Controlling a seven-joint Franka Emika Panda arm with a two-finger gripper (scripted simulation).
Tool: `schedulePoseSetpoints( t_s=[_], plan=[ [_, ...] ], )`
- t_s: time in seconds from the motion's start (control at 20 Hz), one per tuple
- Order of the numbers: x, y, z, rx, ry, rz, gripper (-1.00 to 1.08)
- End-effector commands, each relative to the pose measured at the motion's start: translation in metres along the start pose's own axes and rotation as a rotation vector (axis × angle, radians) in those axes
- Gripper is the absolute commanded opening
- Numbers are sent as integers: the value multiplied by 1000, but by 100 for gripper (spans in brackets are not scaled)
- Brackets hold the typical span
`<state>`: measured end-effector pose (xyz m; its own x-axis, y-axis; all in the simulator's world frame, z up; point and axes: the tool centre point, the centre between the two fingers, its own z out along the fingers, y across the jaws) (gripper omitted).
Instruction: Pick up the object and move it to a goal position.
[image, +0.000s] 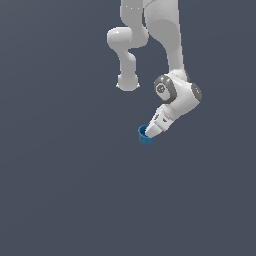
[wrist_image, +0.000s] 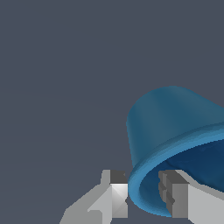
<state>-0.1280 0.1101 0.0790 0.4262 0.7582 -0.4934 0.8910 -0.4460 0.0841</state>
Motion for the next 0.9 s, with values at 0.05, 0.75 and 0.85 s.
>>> schedulePoseSetpoints(
  t_s=[0.05,0.75,0.85],
  plan=[
    [2,4,-13,12,19,25,-100],
    [1,48,-134,147,196,269,-100],
    [-3,60,-158,175,233,321,-100]
  ],
)
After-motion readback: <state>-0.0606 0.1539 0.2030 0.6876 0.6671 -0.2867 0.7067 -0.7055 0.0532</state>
